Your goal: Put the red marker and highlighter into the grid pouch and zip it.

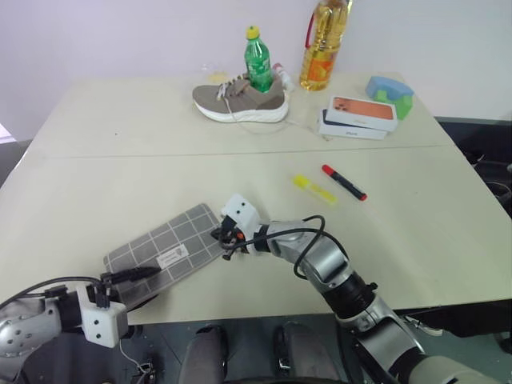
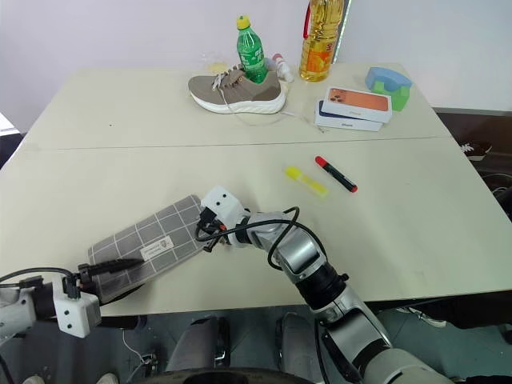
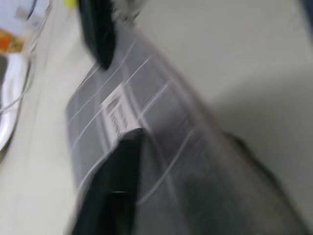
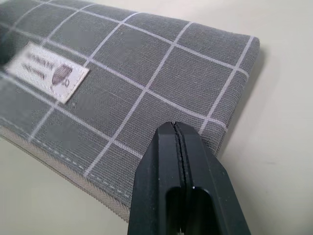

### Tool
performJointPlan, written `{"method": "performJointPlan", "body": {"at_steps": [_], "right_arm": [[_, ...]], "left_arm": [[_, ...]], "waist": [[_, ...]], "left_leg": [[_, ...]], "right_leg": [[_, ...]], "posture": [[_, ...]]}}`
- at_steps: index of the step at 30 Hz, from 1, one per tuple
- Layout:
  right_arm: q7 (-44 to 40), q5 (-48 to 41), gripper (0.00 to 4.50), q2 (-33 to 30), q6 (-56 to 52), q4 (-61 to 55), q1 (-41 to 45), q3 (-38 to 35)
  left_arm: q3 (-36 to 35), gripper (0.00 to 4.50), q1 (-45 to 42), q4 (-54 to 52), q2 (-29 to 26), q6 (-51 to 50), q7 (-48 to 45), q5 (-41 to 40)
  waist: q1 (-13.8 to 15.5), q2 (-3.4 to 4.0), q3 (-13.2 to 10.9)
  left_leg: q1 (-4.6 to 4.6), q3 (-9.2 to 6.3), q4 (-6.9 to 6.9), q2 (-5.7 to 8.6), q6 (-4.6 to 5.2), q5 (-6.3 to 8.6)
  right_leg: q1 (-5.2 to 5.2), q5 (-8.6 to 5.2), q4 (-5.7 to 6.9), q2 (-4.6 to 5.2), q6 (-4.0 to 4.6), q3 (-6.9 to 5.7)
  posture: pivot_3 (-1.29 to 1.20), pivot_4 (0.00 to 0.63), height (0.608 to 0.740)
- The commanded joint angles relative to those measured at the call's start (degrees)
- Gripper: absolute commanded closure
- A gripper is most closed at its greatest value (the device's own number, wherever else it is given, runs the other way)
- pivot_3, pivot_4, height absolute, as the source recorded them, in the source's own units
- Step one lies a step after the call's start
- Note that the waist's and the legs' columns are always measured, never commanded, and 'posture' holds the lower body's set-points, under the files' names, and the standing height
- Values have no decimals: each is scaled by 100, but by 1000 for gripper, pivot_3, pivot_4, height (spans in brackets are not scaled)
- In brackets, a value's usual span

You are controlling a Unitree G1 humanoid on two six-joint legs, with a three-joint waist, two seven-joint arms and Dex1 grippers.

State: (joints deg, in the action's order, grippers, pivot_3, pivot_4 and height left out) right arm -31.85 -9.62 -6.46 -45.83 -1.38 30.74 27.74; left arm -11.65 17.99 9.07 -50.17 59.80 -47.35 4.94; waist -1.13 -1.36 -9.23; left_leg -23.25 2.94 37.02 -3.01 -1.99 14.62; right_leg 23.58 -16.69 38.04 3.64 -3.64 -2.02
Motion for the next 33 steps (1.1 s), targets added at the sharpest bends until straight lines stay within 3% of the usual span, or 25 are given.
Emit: {"method": "performJointPlan", "body": {"at_steps": [1, 7, 12, 16, 19, 26, 33], "right_arm": [[143, 123, 4500, -21, -109, 77, -91, -65], [258, 142, 4500, -37, 15, 43, -126, -180], [456, 291, 4500, -331, 558, -183, 2, -664], [256, 85, 4500, -911, 726, -587, 143, -1416], [-9, -179, 3664, -1408, 615, -826, 196, -2010], [-198, -559, 113, -2142, 263, -1226, 51, -2861], [56, -647, 113, -2041, -215, -1597, -72, -2729]], "left_arm": [[65, 4451, -162, 169, -177, 227, 216, -6], [175, 4487, -475, 353, -208, 213, 508, -25], [302, 4487, -617, -717, 154, -1807, 613, -1293], [484, 4487, -1038, -1586, 453, -3203, 704, -1760], [682, 4500, -1479, -1806, 810, -3848, 841, -1725], [1265, 4500, -2358, -1744, 1773, -4554, 1193, -1338], [1626, 4500, -2588, -1716, 2267, -4618, 1164, -1138]], "waist": [[12, 2, -1], [21, 2, -1], [43, -1, 0], [48, -1, -7], [17, 9, -13], [23, 20, -21], [33, 21, -22]], "left_leg": [[0, -2, 0, 0, 0, 0], [0, 0, 1, 1, 0, 0], [-4, 0, 6, 4, 0, 0], [-11, -4, 10, 10, 0, 0], [-11, -3, 7, 9, 0, 0], [-10, -1, 1, 7, 4, 2], [-9, -2, 4, 7, 4, 2]], "right_leg": [[-1, 0, 0, -1, 0, -2], [-3, 1, 0, -1, -1, -4], [-3, 2, -1, 1, -3, -8], [-3, 9, -1, -4, -17, -8], [-1, 10, -1, -10, -21, -6], [3, 10, -4, -40, -22, 2], [2, 10, -2, -41, -21, 9]], "posture": [[0, 150, 740], [0, 150, 740], [0, 150, 740], [0, 150, 740], [0, 150, 740], [0, 150, 740], [0, 150, 740]]}}
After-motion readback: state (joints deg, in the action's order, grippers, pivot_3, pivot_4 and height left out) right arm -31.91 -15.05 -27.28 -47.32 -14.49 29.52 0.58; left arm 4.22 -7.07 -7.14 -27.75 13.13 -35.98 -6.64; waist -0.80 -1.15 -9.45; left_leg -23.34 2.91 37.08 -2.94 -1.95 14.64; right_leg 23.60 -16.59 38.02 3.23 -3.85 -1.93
